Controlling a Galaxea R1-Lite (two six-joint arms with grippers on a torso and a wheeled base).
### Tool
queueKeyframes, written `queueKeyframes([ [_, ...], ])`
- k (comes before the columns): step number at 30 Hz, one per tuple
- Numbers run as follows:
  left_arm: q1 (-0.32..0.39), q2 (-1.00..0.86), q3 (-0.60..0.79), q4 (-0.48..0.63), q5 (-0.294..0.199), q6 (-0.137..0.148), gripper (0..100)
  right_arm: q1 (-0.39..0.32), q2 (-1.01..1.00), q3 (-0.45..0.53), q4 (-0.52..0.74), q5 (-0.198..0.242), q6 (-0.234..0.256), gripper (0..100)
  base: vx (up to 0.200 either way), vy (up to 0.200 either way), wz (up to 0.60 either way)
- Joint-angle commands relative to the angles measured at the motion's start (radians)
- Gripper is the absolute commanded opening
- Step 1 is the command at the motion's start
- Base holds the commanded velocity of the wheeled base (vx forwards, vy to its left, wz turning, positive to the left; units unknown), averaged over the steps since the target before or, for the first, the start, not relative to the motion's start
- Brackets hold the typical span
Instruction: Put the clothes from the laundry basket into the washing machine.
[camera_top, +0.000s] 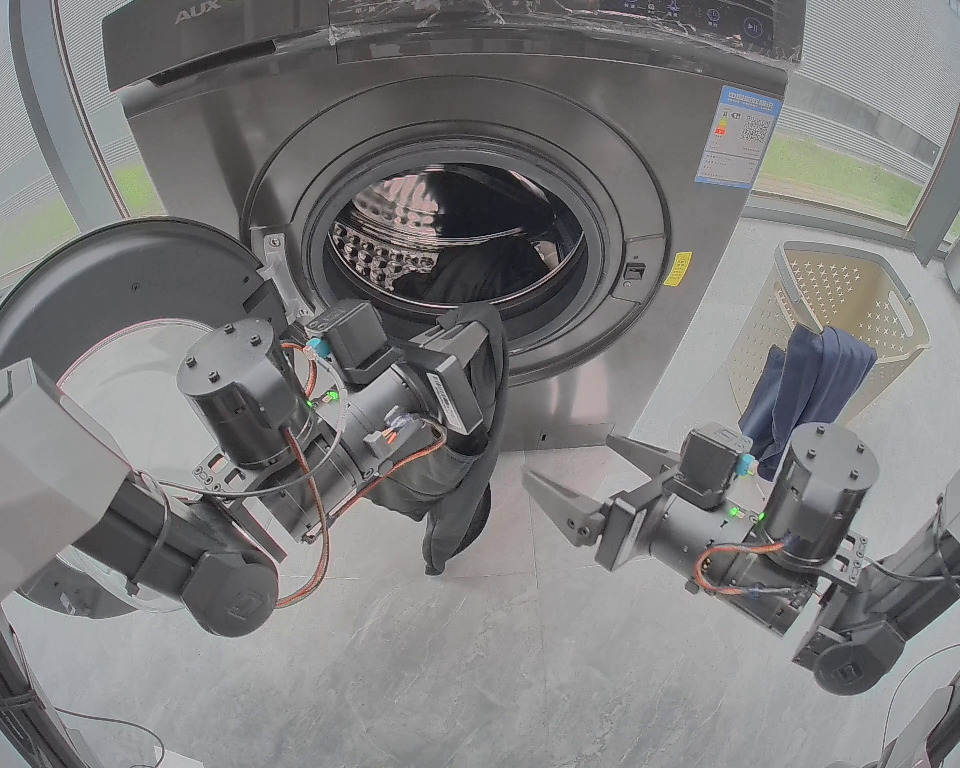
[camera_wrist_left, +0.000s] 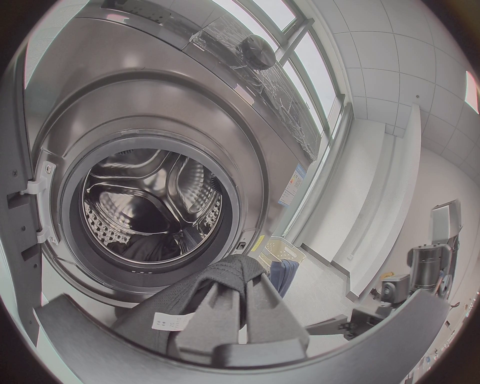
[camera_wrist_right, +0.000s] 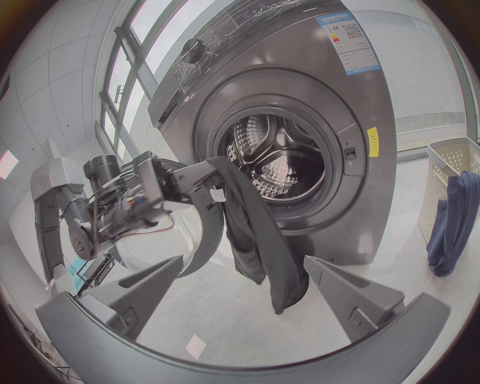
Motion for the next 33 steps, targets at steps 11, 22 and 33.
queueKeyframes([
  [11, -0.007, -0.041, 0.04, -0.002, -0.002, 0.001, 0, -0.144, 0.179, -0.237, -0.024, 0.006, -0.016, 100, 0.0, 0.0, 0.0],
  [22, -0.019, -0.041, 0.054, -0.008, -0.002, 0.001, 0, -0.116, 0.192, -0.282, -0.014, 0.006, -0.017, 100, 0.0, 0.0, 0.0],
  [33, -0.041, -0.052, 0.049, -0.004, 0.001, 0.003, 0, -0.089, 0.265, -0.317, -0.024, 0.003, -0.016, 100, 0.0, 0.0, 0.0],
])
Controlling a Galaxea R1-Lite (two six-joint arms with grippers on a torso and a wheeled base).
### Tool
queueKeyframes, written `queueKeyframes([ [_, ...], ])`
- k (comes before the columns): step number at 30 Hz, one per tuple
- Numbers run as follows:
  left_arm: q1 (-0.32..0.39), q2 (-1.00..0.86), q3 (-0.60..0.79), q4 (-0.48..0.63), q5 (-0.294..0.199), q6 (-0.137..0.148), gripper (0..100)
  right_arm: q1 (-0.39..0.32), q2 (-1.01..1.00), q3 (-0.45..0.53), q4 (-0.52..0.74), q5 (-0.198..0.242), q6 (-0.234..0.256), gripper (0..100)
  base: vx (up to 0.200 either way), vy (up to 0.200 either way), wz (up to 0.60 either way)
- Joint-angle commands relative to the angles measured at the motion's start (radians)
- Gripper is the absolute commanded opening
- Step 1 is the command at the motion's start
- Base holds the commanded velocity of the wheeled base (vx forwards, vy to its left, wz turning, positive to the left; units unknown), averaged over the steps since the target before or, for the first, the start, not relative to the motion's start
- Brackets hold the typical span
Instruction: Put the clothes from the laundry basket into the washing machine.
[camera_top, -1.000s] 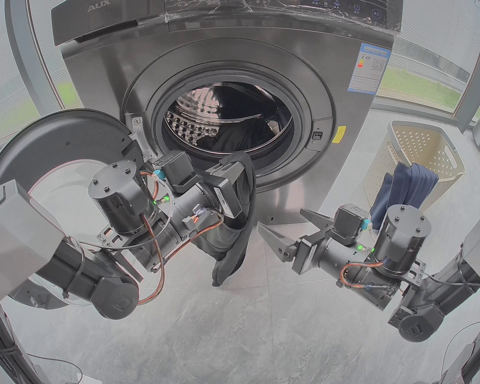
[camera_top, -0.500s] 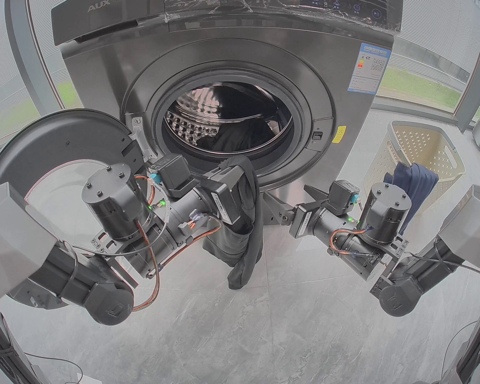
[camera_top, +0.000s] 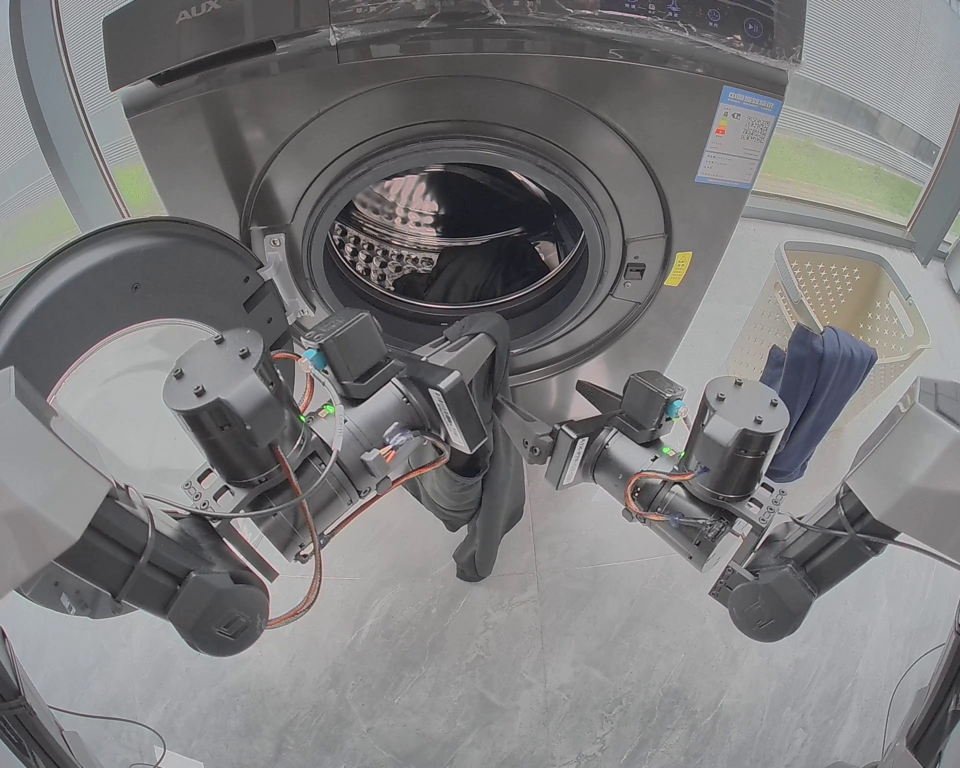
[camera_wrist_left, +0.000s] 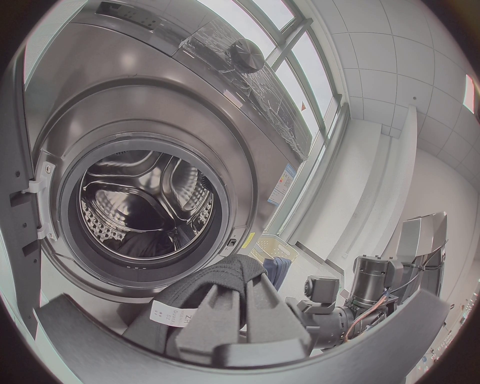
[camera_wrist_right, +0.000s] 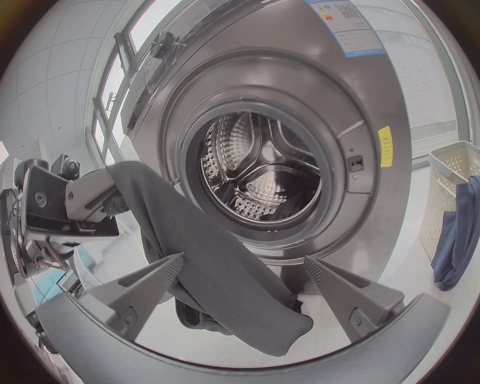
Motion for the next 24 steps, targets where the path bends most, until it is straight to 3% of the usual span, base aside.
queueKeyframes([
  [1, -0.011, -0.024, -0.003, 0.007, -0.001, -0.001, 0, 0.002, 0.045, -0.03, -0.002, -0.002, 0.0, 100, 0.0, 0.0, 0.0],
  [24, -0.016, -0.035, 0.067, -0.006, -0.004, 0.001, 0, 0.028, 0.117, -0.03, -0.08, -0.002, -0.001, 100, 0.0, 0.0, 0.0],
])
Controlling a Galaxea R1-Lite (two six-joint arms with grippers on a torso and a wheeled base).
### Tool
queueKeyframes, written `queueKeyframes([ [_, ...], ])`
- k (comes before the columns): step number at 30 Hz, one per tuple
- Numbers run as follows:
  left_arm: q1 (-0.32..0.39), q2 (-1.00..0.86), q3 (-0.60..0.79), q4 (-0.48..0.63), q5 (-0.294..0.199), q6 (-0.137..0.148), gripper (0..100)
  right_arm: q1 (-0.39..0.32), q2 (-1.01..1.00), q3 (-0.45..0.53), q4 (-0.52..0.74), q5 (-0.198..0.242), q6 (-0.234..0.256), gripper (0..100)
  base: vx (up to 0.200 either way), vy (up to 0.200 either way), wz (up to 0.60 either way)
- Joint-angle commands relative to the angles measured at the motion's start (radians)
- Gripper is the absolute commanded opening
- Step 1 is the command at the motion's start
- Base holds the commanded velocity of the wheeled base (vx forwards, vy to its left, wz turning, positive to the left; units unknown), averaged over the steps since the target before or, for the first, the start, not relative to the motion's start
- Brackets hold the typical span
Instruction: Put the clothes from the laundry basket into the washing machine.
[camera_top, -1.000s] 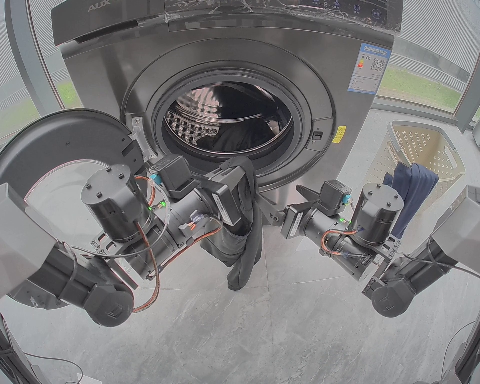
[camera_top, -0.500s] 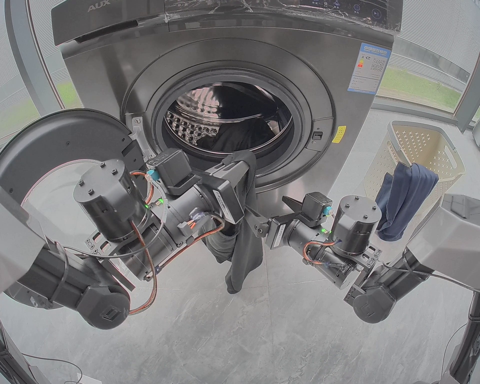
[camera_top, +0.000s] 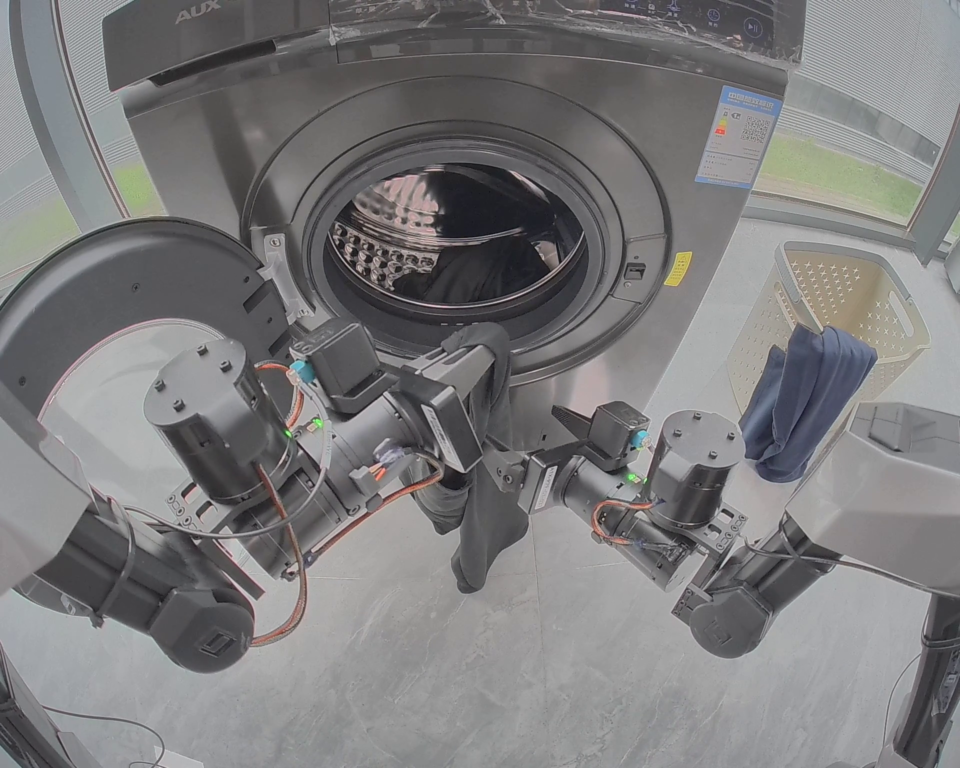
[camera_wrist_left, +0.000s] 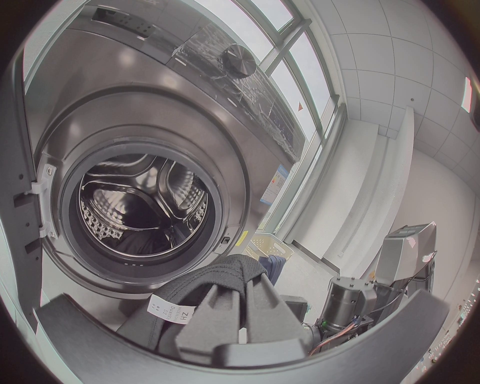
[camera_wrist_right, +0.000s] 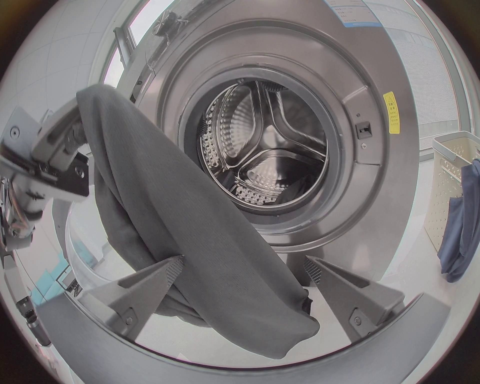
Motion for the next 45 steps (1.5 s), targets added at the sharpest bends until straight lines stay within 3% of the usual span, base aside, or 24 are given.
queueKeyframes([
  [1, 0.002, 0.006, 0.013, -0.001, -0.002, 0.0, 0, 0.019, -0.017, 0.004, -0.002, 0.002, -0.001, 100, 0.0, 0.0, 0.0],
  [6, -0.001, 0.005, 0.013, 0.001, 0.001, 0.0, 0, -0.003, -0.021, -0.005, -0.002, 0.001, -0.002, 100, 0.0, 0.0, 0.0],
  [16, -0.001, -0.009, 0.036, -0.001, -0.007, 0.001, 0, -0.144, -0.064, -0.008, -0.002, 0.002, -0.024, 100, 0.0, 0.0, 0.0],
  [20, -0.003, -0.008, 0.031, -0.001, -0.007, 0.001, 0, -0.155, -0.08, 0.004, -0.002, 0.004, -0.024, 100, 0.0, 0.0, 0.0],
  [28, 0.0, -0.008, 0.024, -0.001, -0.008, 0.001, 0, -0.136, -0.078, 0.071, -0.044, 0.002, -0.022, 100, 0.0, 0.0, 0.0],
  [35, 0.002, 0.003, 0.019, -0.001, -0.01, 0.001, 0, -0.064, -0.073, 0.13, -0.096, 0.007, -0.024, 100, 0.0, 0.0, 0.0],
  [42, 0.002, 0.003, 0.019, -0.001, -0.008, 0.0, 0, -0.004, -0.067, 0.12, -0.102, 0.007, -0.024, 100, 0.0, 0.0, 0.0],
  [45, 0.002, 0.0, 0.019, -0.001, -0.007, 0.0, 0, -0.007, 0.028, 0.059, -0.103, 0.007, -0.024, 100, 0.0, 0.0, 0.0],
])
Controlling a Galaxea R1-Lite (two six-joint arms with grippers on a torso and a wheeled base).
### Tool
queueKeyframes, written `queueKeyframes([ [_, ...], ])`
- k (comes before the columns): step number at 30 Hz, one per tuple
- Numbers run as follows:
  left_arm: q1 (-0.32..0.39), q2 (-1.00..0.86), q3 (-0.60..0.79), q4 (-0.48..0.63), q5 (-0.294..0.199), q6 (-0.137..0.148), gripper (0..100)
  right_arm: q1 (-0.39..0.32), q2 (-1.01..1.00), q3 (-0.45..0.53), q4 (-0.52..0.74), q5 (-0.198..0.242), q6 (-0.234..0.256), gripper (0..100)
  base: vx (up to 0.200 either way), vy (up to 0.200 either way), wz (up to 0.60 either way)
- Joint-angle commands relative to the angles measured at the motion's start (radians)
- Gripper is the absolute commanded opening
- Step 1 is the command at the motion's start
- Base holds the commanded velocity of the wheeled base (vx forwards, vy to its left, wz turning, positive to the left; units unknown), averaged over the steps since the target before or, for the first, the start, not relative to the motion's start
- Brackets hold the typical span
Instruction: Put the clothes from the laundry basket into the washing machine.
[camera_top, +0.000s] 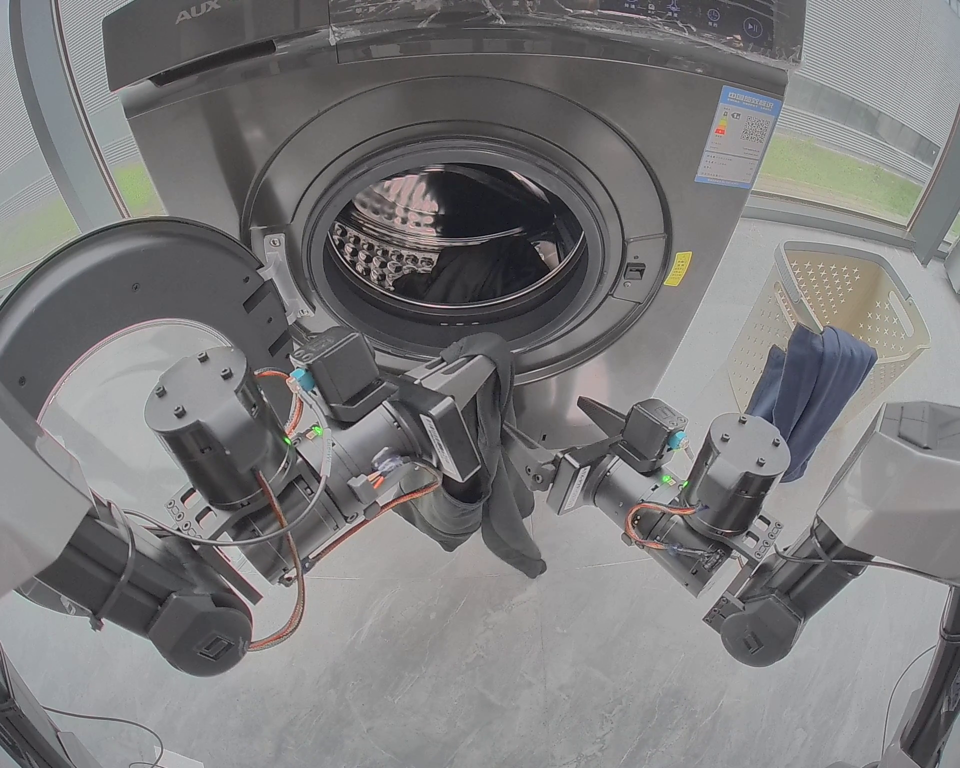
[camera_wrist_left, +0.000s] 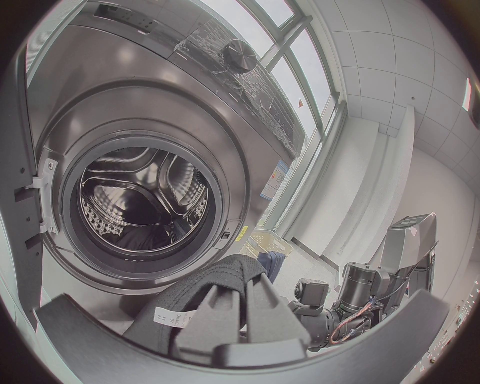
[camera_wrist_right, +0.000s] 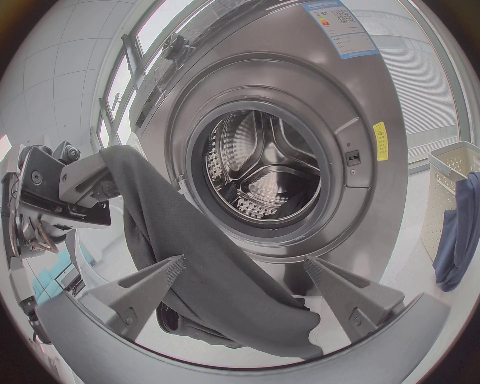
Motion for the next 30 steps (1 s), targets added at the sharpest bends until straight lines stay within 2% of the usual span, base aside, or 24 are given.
queueKeyframes([
  [1, 0.0, -0.003, 0.0, -0.001, 0.001, -0.001, 0, 0.002, 0.111, -0.071, -0.001, 0.0, 0.0, 100, 0.0, 0.0, 0.0],
  [6, 0.003, -0.009, 0.003, -0.002, 0.002, -0.001, 0, -0.008, 0.197, -0.141, -0.003, 0.006, 0.001, 100, 0.0, 0.0, 0.0],
  [17, 0.009, 0.003, 0.004, -0.016, -0.004, -0.002, 0, 0.017, 0.255, -0.135, -0.037, 0.012, 0.003, 100, 0.0, 0.0, 0.0],
  [22, 0.008, 0.005, 0.014, -0.025, -0.004, -0.002, 0, 0.031, 0.258, -0.163, -0.037, 0.012, 0.004, 100, 0.0, 0.0, 0.0],
  [27, 0.008, 0.005, 0.014, -0.025, -0.006, -0.004, 0, 0.028, 0.258, -0.192, -0.035, 0.009, 0.006, 100, 0.0, 0.0, 0.0],
  [30, 0.009, 0.003, 0.014, -0.025, -0.006, -0.004, 0, -0.001, 0.248, -0.192, -0.037, 0.003, 0.004, 100, 0.0, 0.0, 0.0],
])
